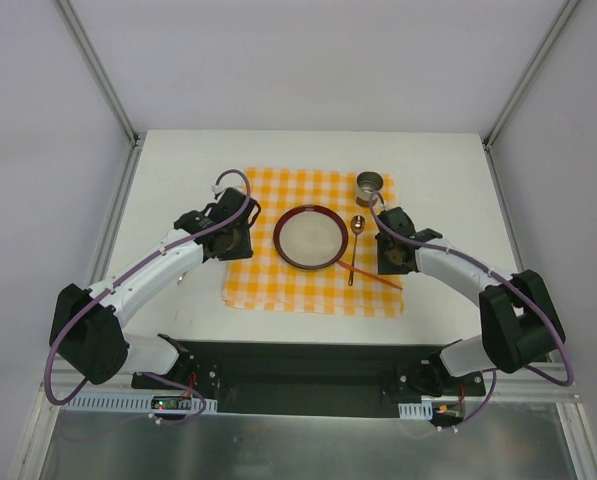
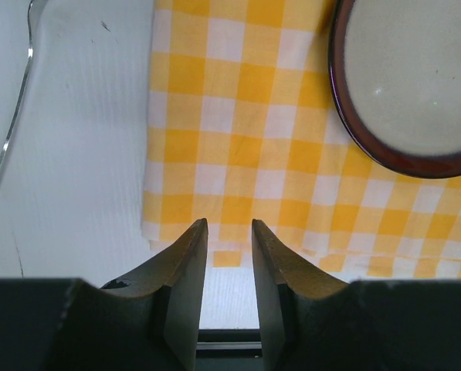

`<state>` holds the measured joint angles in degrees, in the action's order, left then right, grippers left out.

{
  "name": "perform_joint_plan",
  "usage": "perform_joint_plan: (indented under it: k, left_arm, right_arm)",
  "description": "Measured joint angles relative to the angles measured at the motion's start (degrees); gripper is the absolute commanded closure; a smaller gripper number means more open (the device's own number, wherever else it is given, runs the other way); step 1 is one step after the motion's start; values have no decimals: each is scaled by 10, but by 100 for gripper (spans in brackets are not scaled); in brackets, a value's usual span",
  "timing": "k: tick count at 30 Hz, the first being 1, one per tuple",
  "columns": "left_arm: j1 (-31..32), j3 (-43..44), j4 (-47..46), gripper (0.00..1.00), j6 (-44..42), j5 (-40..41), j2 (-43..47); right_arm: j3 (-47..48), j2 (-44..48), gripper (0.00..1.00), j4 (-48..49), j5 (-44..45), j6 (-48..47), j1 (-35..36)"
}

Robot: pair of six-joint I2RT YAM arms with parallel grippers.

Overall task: Set the dinner table for one person
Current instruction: Pick up the knife with the napkin.

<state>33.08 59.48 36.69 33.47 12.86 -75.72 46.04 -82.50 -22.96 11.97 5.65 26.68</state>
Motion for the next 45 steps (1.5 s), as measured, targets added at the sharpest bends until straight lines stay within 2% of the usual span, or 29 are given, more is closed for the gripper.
perform_joint_plan:
  k: [11,29,45]
  left_arm:
    - [0,0,0,71,0,0,-8]
    - [0,0,0,71,0,1,-21]
    - [0,0,0,70,0,10,-37]
  right_arm:
    - [38,0,68,-29,21,-21,27]
    - [67,-66,66,-26,-22,-59,50]
    - [67,-87,65,-21,-43,-64,56]
